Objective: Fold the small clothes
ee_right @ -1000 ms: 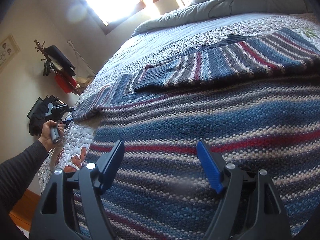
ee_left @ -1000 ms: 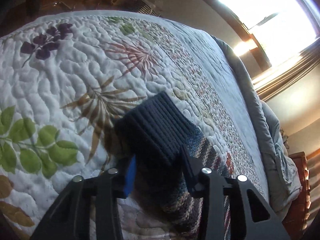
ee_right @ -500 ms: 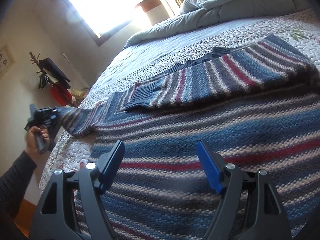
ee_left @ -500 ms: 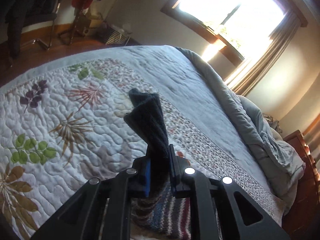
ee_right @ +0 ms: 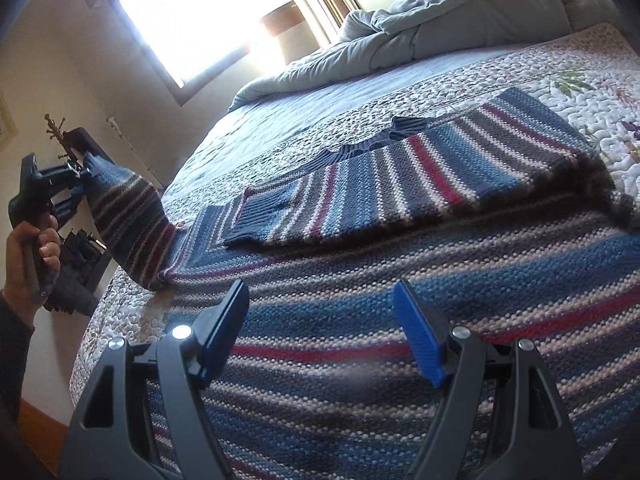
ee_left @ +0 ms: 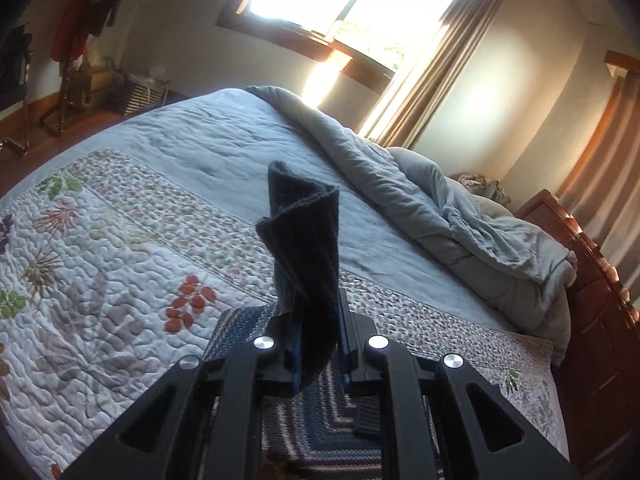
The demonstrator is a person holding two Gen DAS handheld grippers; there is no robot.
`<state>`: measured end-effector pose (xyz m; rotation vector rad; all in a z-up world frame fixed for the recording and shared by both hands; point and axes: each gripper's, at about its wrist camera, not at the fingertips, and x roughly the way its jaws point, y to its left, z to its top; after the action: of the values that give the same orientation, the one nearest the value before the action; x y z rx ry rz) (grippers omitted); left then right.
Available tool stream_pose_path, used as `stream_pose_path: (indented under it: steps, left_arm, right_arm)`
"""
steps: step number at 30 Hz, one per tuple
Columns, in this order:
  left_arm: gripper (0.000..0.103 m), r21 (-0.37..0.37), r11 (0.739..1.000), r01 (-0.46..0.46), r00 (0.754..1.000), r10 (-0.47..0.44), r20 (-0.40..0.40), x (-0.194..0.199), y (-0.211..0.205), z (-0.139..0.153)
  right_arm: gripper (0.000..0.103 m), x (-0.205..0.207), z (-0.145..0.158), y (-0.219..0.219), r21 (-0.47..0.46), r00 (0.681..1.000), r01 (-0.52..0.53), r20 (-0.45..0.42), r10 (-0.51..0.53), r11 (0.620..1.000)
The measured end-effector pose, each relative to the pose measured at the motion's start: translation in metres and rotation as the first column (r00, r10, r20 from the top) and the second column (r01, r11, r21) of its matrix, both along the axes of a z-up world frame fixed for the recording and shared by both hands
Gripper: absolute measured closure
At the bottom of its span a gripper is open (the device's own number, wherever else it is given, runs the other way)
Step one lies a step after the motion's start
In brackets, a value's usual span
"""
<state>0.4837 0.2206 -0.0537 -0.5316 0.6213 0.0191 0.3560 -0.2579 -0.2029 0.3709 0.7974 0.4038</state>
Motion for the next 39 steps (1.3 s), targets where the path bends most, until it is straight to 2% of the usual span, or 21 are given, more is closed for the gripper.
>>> stream_pose_path:
  steps: [9, 20, 26, 33, 39]
  left_arm:
    - [0.089, -0.011, 0.990, 0.139, 0.990, -0.139, -0.022, 0.019, -0.099, -0.006]
    - [0.089, -0.046, 0.964, 0.264, 0.961, -0.266, -0.070, 0.045, -0.205, -0.043]
    - [0.089, -0.035, 0.948, 0.318, 0.943, -0.319, -0.095, 0.053, -0.259, -0.062]
    - [0.089, -0.009, 0.931, 0.364, 0.918, -0.361, -0.164, 0.061, -0.309, -0.097]
    - [0.089, 0.004, 0.909, 0.416, 0.882, -0.402, -0.244, 0.061, -0.341, -0.133]
  right_arm:
    - [0.028, -0.002, 0.008, -0.015, -0.013, 1.000, 0.005, 0.023, -0.005, 1.000]
    - [0.028, -0.002, 0.011, -0.037, -0.006, 1.000, 0.017, 0.026, -0.017, 1.000]
    - [0.028, -0.002, 0.010, -0.047, 0.002, 1.000, 0.019, 0.019, -0.019, 1.000]
    - [0.028, -0.002, 0.010, -0.059, 0.015, 1.000, 0.029, 0.011, -0.030, 0.999]
    - [0.028, -0.002, 0.009, -0.068, 0.037, 0.999, 0.040, -0.004, -0.040, 0.999]
